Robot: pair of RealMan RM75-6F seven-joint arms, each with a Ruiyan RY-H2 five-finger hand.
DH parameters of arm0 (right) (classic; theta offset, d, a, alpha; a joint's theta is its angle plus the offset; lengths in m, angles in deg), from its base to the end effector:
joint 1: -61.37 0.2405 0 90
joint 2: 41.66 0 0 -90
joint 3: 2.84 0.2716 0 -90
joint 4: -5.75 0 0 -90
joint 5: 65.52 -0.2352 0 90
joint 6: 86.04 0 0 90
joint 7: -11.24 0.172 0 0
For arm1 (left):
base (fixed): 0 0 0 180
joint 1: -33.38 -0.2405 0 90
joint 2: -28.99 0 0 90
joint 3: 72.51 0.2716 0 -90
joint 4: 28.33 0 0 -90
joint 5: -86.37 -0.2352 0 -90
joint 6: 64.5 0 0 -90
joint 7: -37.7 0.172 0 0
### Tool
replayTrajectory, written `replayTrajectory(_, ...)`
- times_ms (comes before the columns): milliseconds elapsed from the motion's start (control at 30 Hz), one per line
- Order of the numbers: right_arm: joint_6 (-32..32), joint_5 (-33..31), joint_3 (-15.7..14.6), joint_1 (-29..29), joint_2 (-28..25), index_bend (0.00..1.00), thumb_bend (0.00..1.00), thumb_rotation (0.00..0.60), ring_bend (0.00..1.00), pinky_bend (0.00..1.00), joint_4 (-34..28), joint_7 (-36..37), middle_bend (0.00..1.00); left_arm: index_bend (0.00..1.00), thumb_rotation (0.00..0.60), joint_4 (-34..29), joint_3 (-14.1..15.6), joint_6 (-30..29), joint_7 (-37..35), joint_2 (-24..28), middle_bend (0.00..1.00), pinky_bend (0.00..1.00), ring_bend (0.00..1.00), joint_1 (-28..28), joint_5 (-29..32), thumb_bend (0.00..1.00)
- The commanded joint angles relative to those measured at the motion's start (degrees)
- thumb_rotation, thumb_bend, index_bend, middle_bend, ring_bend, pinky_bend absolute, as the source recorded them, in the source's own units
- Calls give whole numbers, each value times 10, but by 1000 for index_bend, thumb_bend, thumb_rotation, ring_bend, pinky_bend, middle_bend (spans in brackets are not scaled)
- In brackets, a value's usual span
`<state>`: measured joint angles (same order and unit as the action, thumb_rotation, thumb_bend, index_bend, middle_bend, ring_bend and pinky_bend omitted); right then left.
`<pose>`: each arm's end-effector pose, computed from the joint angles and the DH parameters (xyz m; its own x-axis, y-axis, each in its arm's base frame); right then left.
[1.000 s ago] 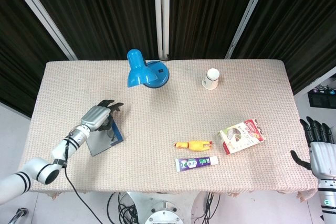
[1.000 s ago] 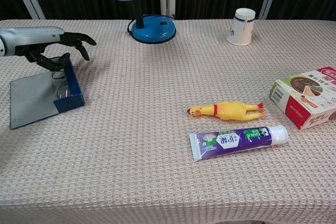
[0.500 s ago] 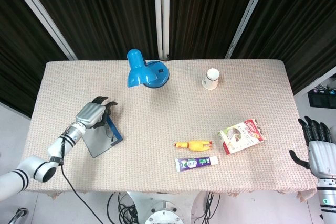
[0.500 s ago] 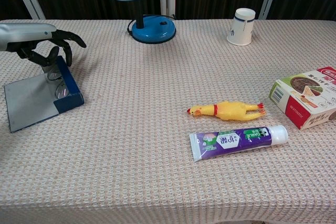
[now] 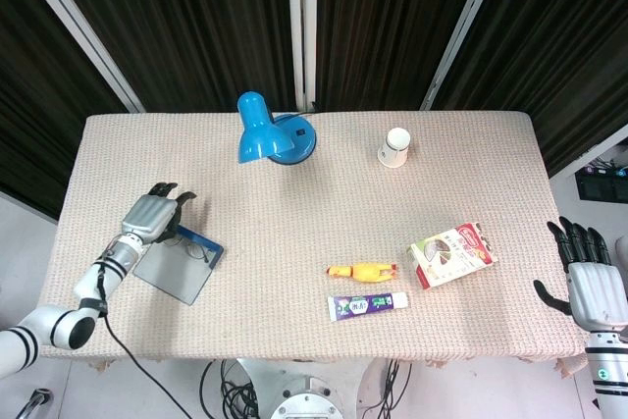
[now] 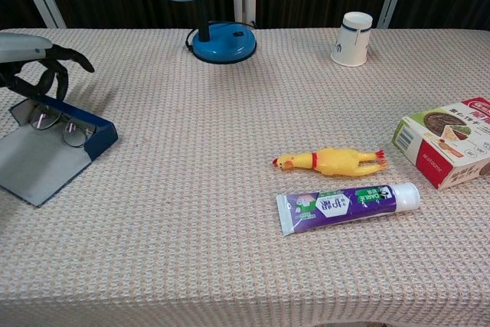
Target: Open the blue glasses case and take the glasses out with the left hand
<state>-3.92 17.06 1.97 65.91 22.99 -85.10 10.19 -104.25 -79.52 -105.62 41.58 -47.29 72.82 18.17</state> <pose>-0.3501 -0.2185 0.1441 0.4176 -0.0218 0.9084 -0.9067 0.0549 0.4182 -0.2682 0.4099 0.0168 0.5062 0.4039 0.7620 0.8623 -0.2508 -0.4399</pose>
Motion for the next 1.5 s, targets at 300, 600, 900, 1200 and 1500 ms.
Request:
replayTrajectory(300, 4, 6, -3, 0, 1, 0, 203, 600, 0, 0, -1, 0, 0, 162, 600, -62, 21, -15, 64, 39, 520, 21, 77, -20, 83, 824)
replayTrajectory(600, 10, 12, -4, -1, 1, 0, 205, 600, 0, 0, -4, -1, 0, 161, 600, -118, 39, -8, 113, 66, 537, 36, 97, -14, 156, 821)
replayTrajectory(900, 14, 15, -6, -3, 1, 0, 205, 600, 0, 0, -4, 2, 0, 154, 600, -165, 54, -18, 141, 82, 546, 55, 117, -4, 197, 782)
replayTrajectory(1200, 22, 16, -5, -6, -2, 0, 207, 600, 0, 0, -3, 6, 0, 158, 600, -180, 37, -108, 120, 68, 297, 87, 122, -27, 145, 435)
replayTrajectory(1500, 28, 13, 3, -6, -12, 0, 212, 600, 0, 0, -11, -1, 0, 157, 600, -220, 22, -219, 104, 46, 301, 99, 122, -77, 117, 344)
